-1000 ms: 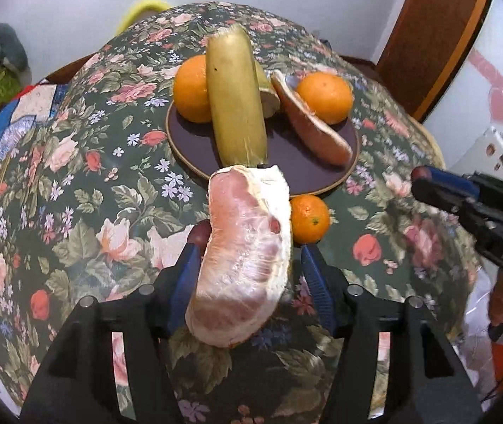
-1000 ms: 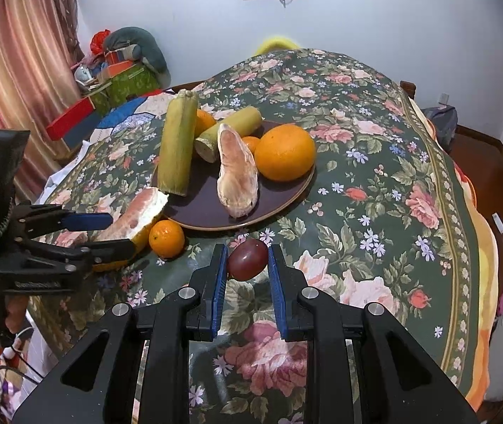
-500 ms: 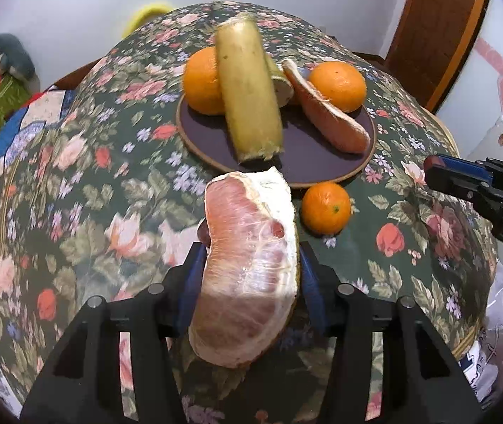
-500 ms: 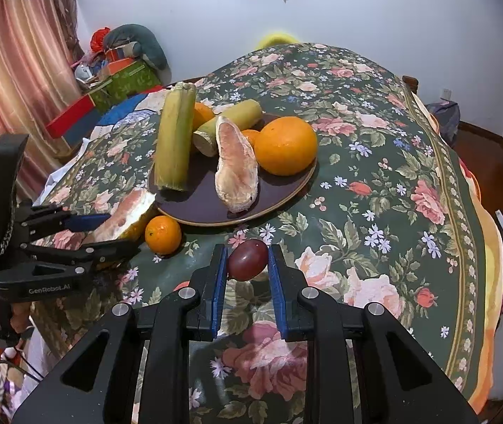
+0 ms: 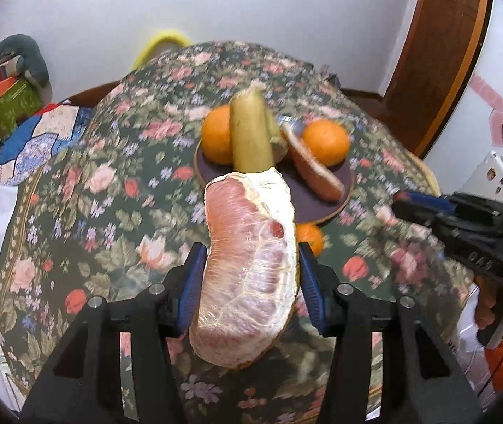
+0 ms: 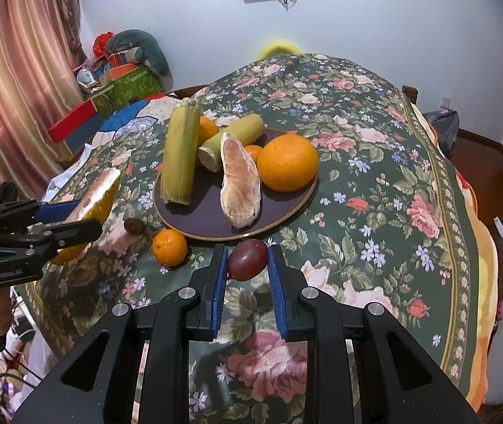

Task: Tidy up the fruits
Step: 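Carry the pomelo piece and red date onto the plate and open both grippers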

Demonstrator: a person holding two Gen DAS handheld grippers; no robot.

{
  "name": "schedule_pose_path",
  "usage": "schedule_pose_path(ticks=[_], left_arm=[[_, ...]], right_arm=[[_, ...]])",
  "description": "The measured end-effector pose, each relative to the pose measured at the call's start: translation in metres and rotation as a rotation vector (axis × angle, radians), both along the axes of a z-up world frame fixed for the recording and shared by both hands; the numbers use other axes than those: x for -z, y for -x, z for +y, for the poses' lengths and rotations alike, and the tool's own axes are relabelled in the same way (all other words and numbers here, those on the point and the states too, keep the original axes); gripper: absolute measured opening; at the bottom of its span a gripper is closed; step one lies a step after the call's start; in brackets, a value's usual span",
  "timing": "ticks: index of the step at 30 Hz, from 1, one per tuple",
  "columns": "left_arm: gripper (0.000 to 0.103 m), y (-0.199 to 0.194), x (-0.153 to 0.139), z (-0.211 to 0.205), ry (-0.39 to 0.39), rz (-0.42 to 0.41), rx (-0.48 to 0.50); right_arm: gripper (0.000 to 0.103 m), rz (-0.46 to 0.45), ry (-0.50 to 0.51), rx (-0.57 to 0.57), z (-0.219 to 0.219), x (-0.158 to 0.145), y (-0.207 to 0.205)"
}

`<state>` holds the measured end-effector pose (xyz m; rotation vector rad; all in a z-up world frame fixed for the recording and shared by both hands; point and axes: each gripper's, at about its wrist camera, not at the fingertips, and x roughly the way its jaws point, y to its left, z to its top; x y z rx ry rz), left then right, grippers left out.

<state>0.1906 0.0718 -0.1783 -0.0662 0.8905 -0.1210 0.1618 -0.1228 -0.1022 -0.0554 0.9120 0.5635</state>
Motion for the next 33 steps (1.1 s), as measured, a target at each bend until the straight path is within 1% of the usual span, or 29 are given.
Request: schedule_pose_path(ticks=[4,9,14,21,28,31,33], left_arm=[[0.051,-0.011,-0.011,-0.011,-0.001,-0.046,0.007],[0.051,-0.035,-0.017,-0.019,0.024,-0.071,0.006],[0.051,-0.058,-0.015,-0.028,0.036,-0.074,0.009],[0.051,-0.089,-0.006,-0.043,0.043,-0.067,0.020],[0.051,-0.111,0.007,-0.056,0.010,-0.055,0.008],[0.051,-0.118,0.015,-0.054,0.037,-0.020,0.007],[0.051,-0.119,0.017,-0.055,0.045,-0.018,0.012]], right_arm=[[0.021,-0.014,-0.006,0.002,0.001,-0.004,-0.008],[0.021,-0.029,-0.012,0.002,0.003,-0.007,-0.020],[0.021,-0.035,-0.007,0.000,0.005,-0.003,-0.034],[0.021,-0.022,-0.001,-0.002,0.010,0.009,-0.058],[0.021,0.000,0.002,-0.012,0.014,0.022,-0.068],[0.021,0.008,0.003,-0.016,0.016,0.026,-0.071],[0.021,0.013,0.010,-0.021,0.018,0.030,-0.072]])
